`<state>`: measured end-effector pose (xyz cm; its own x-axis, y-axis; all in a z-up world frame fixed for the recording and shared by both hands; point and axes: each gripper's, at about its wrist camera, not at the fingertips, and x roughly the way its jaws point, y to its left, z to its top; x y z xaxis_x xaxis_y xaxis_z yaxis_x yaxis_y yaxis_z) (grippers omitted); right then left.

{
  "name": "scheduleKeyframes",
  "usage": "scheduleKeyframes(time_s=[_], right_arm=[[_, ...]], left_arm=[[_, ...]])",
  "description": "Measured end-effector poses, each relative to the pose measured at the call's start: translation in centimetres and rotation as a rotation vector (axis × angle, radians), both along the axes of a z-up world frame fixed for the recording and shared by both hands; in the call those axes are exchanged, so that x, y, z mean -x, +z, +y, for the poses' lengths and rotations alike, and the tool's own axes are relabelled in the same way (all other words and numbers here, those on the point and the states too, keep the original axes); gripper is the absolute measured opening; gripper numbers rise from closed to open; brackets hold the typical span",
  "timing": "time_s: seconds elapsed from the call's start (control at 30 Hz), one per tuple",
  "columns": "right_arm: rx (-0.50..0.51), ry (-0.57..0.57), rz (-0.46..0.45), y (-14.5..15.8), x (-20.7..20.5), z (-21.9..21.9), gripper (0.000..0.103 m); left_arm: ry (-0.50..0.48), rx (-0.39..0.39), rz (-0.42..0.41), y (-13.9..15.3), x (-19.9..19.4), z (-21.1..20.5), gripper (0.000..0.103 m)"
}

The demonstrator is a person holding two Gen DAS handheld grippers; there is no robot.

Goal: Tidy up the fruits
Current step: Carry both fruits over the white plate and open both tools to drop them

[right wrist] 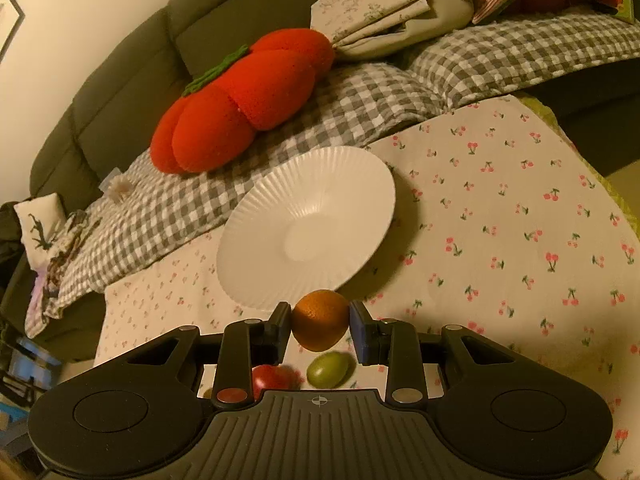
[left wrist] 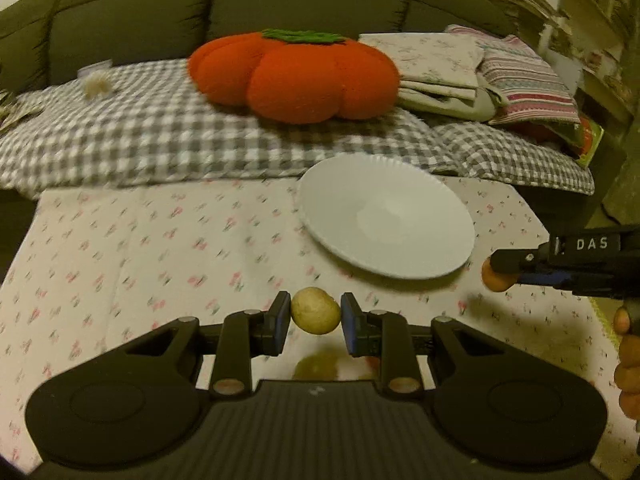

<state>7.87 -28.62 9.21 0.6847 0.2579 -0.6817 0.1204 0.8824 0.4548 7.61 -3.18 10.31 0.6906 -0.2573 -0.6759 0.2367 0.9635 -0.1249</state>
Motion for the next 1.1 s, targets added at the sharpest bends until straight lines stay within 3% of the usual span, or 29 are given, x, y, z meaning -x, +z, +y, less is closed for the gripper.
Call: scheduleKeyframes(time_s=[0.13,0.53,1.1], right_arm=[[0.017,0.016,-0.007,0.1,-1.5,0.0,0.031],[0.084,0.067,-0.034,-1.1,-5.1,1.3,0.031],[0.163,0.130,-0.037,-3.1,-7.2,2.8,0.033]], left_arm=[[-0.044,0.020,-0.029,-0.2,-1.8,-2.0,0.025],[-0.132,-0.016,-0.074,-3.0,-6.5,-6.0,0.025],[-0.180,-0.072,-0.078,-5.6,-7.8,-7.4,0.027]])
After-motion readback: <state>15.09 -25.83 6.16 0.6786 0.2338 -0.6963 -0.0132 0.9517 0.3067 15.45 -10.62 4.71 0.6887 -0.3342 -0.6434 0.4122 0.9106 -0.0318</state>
